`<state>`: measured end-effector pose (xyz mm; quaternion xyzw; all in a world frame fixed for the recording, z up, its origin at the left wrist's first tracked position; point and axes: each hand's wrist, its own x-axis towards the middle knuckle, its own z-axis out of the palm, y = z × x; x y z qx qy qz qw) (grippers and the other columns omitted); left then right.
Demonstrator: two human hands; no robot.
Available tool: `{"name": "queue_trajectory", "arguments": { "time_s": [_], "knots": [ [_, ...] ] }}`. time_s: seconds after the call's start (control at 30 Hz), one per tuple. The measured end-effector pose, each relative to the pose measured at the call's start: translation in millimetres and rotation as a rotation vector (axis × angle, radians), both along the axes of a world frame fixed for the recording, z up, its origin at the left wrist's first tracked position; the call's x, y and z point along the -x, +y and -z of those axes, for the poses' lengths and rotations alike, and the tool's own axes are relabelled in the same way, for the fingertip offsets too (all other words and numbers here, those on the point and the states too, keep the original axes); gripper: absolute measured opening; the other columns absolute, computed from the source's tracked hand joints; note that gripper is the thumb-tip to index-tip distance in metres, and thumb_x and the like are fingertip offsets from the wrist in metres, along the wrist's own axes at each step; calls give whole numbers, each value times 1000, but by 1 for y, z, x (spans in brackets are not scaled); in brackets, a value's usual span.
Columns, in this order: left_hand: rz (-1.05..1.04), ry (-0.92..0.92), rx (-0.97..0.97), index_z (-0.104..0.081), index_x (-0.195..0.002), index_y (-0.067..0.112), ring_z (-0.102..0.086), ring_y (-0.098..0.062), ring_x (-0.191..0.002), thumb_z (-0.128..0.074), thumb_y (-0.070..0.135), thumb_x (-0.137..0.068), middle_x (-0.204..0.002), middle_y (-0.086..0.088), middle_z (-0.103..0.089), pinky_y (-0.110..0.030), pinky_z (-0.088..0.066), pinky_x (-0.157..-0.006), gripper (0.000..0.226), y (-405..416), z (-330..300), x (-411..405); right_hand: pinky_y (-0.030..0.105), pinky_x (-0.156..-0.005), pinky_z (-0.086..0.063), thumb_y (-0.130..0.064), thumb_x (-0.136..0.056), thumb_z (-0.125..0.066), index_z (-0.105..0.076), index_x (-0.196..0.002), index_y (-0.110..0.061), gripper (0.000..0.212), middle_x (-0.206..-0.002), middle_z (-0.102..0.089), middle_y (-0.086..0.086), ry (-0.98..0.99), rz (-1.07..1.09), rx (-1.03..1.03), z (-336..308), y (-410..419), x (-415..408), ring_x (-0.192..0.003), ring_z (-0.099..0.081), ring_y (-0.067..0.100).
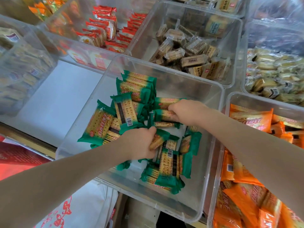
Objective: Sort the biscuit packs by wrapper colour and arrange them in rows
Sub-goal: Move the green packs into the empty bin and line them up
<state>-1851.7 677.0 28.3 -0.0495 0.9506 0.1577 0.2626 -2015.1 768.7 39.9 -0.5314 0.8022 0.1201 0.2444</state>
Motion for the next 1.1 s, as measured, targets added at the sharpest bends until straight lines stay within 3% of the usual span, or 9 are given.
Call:
{"name": "queue_trajectory", "arguments": {
  "time_s": [0.1, 0.23, 0.3, 0.37, 0.5, 0.63, 0.8, 0.97, 1.1],
  "knots": [
    [-254, 15, -255, -42, -111, 14, -50, -10, -60, -52, 22, -87, -76, 1, -55, -20, -40, -49, 27, -6, -11, 4, 39, -77, -49, -23, -97, -43, -55, -97, -12, 16, -97, -56, 9, -22, 86, 69, 7, -8, 2, -88, -54, 27],
    [-449, 125, -410, -53, -105, 16, -50, -7, -58, -49, 18, -92, -79, 0, -60, -11, -37, -48, 14, -15, -23, -1, 30, -70, -40, -14, -98, -39, -45, -112, -6, 18, -110, -57, 16, -159, 89, -64, 15, -11, -3, -84, -49, 24],
    [-476, 160, -468, -55, -105, 18, -56, -6, -66, -53, 22, -92, -82, 3, -62, -10, -45, -60, 15, -15, -28, -6, 35, -82, -46, -15, -95, -44, -34, -131, -4, 39, -120, -54, 17, -212, 89, -141, 23, -10, -5, -97, -53, 27],
    [-483, 203, -485, -55, -117, 21, -60, -6, -86, -56, 28, -91, -99, 7, -64, -22, -50, -81, 27, -14, -32, -9, 41, -91, -46, -27, -90, -56, -36, -133, -8, 52, -125, -52, 13, -190, 62, -127, 31, -11, -4, -106, -53, 29],
    [-444, 365, -344, -53, -123, 21, -50, 8, -80, -58, 30, -89, -92, 21, -51, -7, -41, -72, 35, -20, -32, -9, 36, -84, -49, -38, -78, -71, -55, -115, -6, 51, -110, -61, 8, -251, 69, -162, 27, -14, -2, -97, -57, 26],
    [-239, 419, -261, -58, -109, 23, -50, 3, -81, -62, 25, -86, -97, 15, -53, -11, -41, -70, 23, -28, -28, -7, 26, -57, -38, -30, -79, -69, -54, -104, -8, 37, -88, -55, 2, -261, 103, -46, 3, -7, 4, -82, -51, 22],
    [55, 620, 5, -67, -98, 9, -59, -22, -88, -74, 19, -74, -98, -5, -62, -35, -51, -74, 27, -30, -17, 0, 30, -75, -43, -41, -81, -66, -46, -121, -15, 52, -104, -54, 1, -182, 214, 178, -22, 2, 15, -91, -51, 18],
    [220, 548, 113, -64, -88, 8, -60, -26, -64, -75, 17, -71, -78, -8, -62, -31, -48, -48, 23, -20, -10, 17, 34, -62, -43, -43, -88, -57, -35, -121, -11, 51, -101, -57, 7, 161, -28, 6, -7, 7, 3, -83, -54, 25],
    [200, 365, 248, -44, -111, 10, -59, -26, -74, -42, 24, -95, -87, -5, -59, -30, -37, -54, 21, -5, -1, 28, 35, -63, -44, -27, -94, -51, -41, -122, -6, 36, -109, -59, 9, 187, -74, 8, 3, 1, -1, -93, -60, 29]
  ]
}}
